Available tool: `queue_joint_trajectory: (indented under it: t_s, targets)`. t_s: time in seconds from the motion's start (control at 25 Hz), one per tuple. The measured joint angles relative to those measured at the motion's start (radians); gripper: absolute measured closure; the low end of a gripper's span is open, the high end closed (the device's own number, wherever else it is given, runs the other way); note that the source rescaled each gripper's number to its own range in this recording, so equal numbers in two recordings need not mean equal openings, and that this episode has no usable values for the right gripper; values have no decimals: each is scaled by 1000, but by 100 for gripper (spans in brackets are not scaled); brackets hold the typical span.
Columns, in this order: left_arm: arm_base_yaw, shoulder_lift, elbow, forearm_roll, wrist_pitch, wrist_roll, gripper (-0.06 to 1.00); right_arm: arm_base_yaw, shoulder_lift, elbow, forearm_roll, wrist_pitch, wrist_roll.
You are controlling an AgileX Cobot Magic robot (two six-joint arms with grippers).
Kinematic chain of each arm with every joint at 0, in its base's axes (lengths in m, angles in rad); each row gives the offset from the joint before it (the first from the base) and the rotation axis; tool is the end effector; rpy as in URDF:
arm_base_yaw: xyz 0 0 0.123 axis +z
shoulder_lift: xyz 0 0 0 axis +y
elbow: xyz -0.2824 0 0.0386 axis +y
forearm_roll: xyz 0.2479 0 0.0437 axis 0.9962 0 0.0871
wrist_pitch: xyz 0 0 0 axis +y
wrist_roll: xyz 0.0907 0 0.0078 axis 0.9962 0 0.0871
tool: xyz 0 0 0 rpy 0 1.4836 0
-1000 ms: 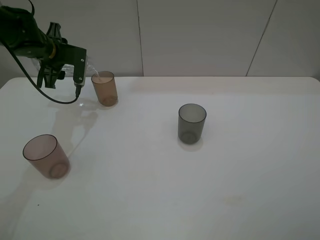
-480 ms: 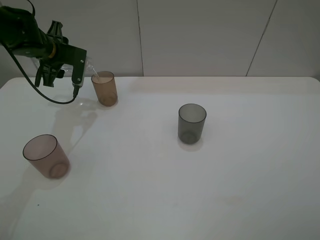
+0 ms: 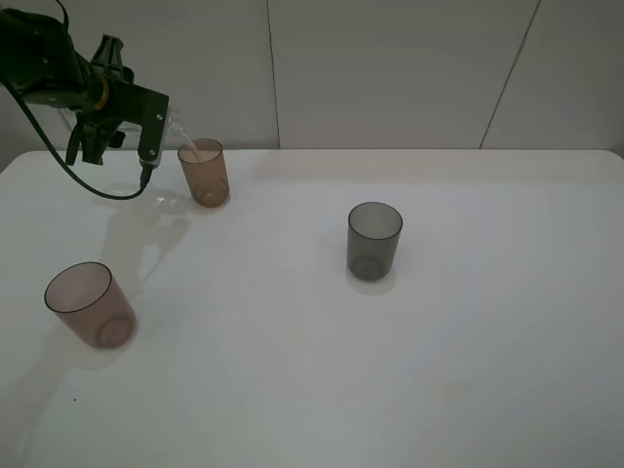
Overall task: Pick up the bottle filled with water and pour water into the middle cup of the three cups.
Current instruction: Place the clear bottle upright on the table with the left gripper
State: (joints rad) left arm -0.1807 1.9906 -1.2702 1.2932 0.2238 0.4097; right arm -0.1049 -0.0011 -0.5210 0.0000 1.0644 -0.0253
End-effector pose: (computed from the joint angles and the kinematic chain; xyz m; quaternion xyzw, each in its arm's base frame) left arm 0.4302 -0.0587 0.1775 0.6995 0.5689 0.3602 0.2393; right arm -0.0076 0.0008 0.2827 0.0338 0.8477 -0.0344 0.5282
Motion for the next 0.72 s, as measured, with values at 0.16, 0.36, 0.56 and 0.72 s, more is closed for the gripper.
queue_joint_trajectory:
  t_s: [0.16,0.36,0.56,0.72]
  targets:
    - [0,0,0,20,0,0,94,0,0,0,0,0,0]
    - [0,0,-6,60,0,0,94,0,0,0,0,0,0]
    - [0,0,-8,96,0,0,94,0,0,0,0,0,0]
    - [0,0,-8,121,0,0,94,0,0,0,0,0,0]
